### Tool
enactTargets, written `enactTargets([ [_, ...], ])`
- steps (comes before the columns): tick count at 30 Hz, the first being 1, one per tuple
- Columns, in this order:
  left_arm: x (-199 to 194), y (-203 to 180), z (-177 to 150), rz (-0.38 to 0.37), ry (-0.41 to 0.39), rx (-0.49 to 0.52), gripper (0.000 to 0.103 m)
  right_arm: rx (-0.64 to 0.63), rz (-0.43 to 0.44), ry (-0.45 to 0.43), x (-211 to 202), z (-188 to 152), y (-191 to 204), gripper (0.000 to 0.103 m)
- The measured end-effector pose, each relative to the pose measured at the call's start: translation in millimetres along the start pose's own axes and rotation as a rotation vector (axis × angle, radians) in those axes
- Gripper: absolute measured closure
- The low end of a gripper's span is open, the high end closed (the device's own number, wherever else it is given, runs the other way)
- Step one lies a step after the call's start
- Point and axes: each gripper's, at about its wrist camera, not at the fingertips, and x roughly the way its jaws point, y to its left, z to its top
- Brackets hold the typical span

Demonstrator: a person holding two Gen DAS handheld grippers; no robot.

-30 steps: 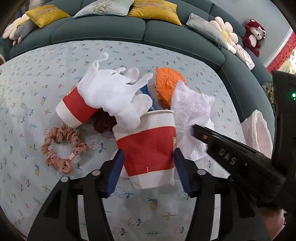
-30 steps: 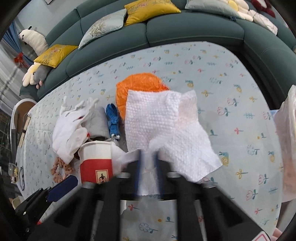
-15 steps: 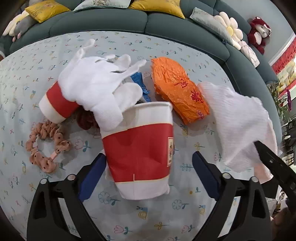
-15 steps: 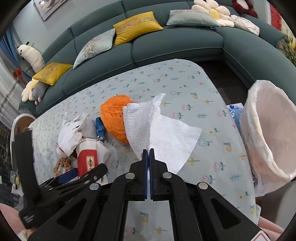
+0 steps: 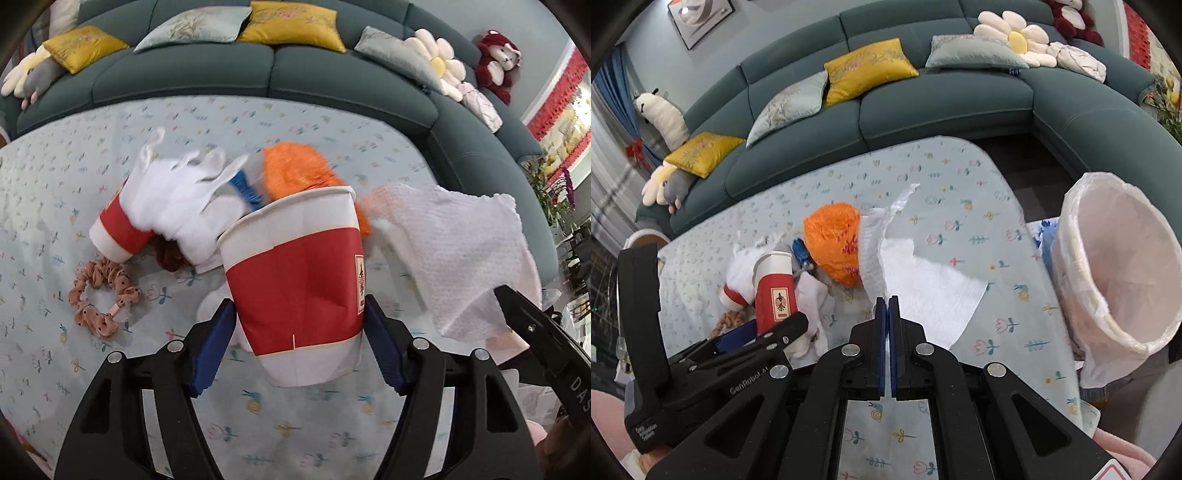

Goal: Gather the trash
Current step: 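Carry the tissue with the right tool to the wastebasket and release it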

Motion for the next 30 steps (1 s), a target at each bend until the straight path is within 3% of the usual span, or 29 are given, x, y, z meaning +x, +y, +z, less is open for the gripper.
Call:
enactTargets([
  [15, -52.4, -105.7, 17.2, -0.069, -0.092, 0.139, 0.037, 0.051, -0.015, -0.156, -88.2, 18.3, -56.2, 0.101],
  [30, -51.9, -207.1, 6.4, -0.124, -0.091, 0.296, 0.037, 0.108, -0.098, -0.244, -141.3, 29.1, -136.7, 0.101],
])
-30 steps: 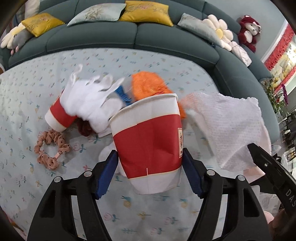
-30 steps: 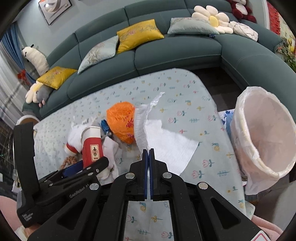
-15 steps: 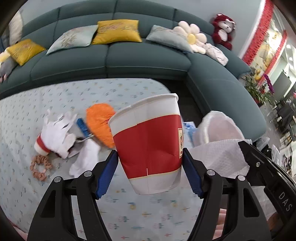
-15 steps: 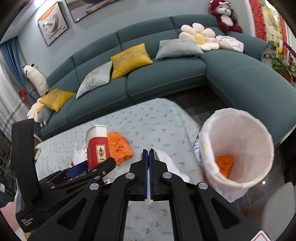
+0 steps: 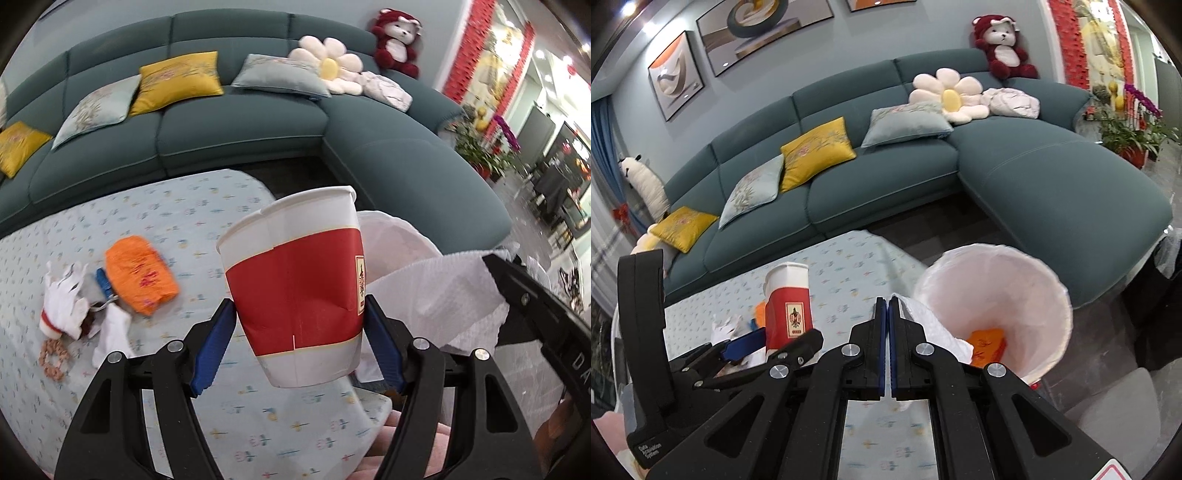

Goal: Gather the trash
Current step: 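Carry the tissue with the right tool to the wastebasket and release it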

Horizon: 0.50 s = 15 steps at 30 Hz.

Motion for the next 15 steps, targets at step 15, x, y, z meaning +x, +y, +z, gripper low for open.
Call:
enactTargets([
  [15, 51.2, -81.9, 13.2, -0.083, 0.067, 0.152, 0.036, 0.047, -0.082, 0.019, 19.2, 29.1, -78.0, 0.101],
])
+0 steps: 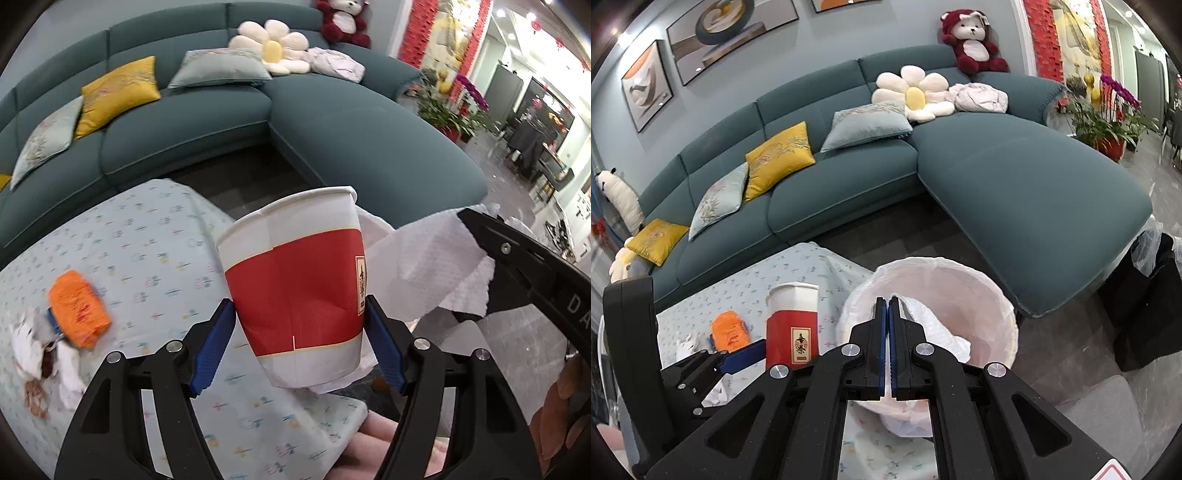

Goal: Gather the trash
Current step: 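Carry the tissue with the right tool to the wastebasket and release it, then move both tools back from the wastebasket toward the remaining trash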

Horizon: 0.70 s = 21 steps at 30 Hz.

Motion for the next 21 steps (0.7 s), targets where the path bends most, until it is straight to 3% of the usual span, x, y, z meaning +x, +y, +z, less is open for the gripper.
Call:
enactTargets([
  [5, 19.4, -13.4, 8.9, -0.013, 0.024, 0.024, 0.034, 0.003, -0.01, 0.024, 14.7, 5.1, -11.7, 0.101],
  [10, 22.9, -11.6, 12.3, 0.008, 0.012, -0.006, 0.018, 0.007, -0.014, 0.034, 23.2, 8.3, -15.0, 0.094],
  [21, 5.4, 16.2, 4.4, 0.044, -0.018, -0.063, 0.017, -0.004, -0.014, 0.02, 17.3, 5.3, -0.7, 0.078],
])
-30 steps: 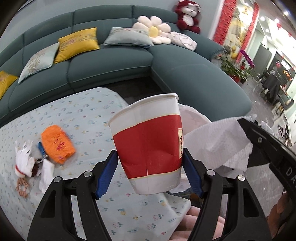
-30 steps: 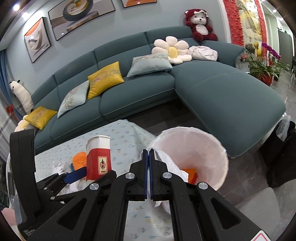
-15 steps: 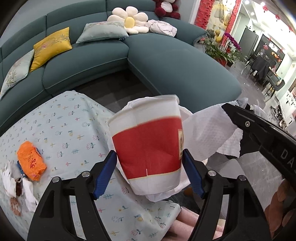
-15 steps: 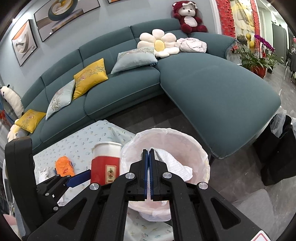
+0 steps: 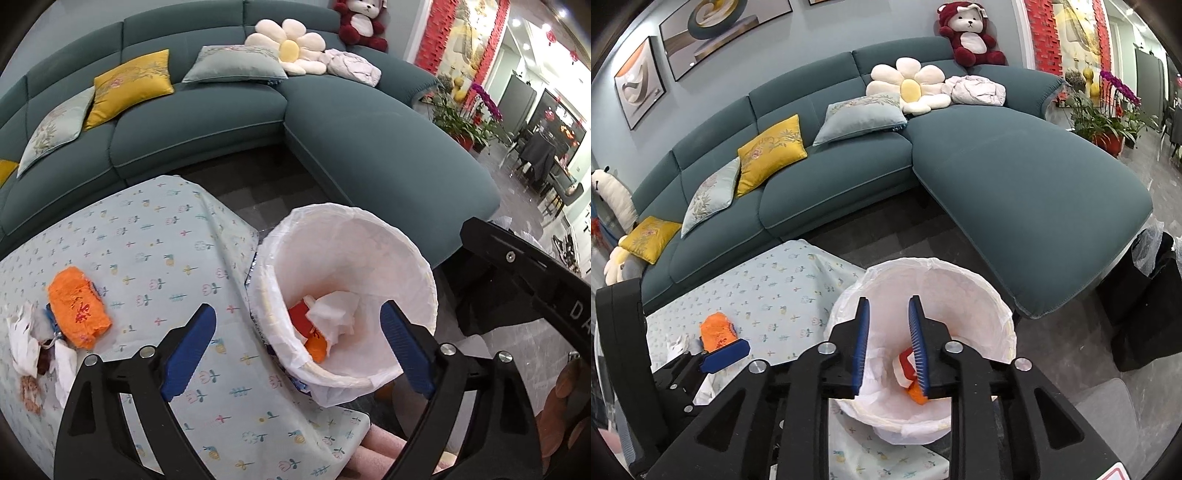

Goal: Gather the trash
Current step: 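Move both tools back from the wastebasket toward the remaining trash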

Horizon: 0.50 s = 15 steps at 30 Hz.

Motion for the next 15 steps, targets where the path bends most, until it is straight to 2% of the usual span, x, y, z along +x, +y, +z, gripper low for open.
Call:
enactTargets([
  [5, -19.2, 16.1, -2.1, 0.012, -0.031, -0.035, 0.017, -0.017, 0.007, -0.022, -13.7, -3.1, 18.6, 0.064],
  [15, -64.5, 76.0, -22.1, 0.089, -0.063, -0.119, 0.017, -0.076, 0.052, 0.007, -26.8, -29.0, 72.5, 0.057],
])
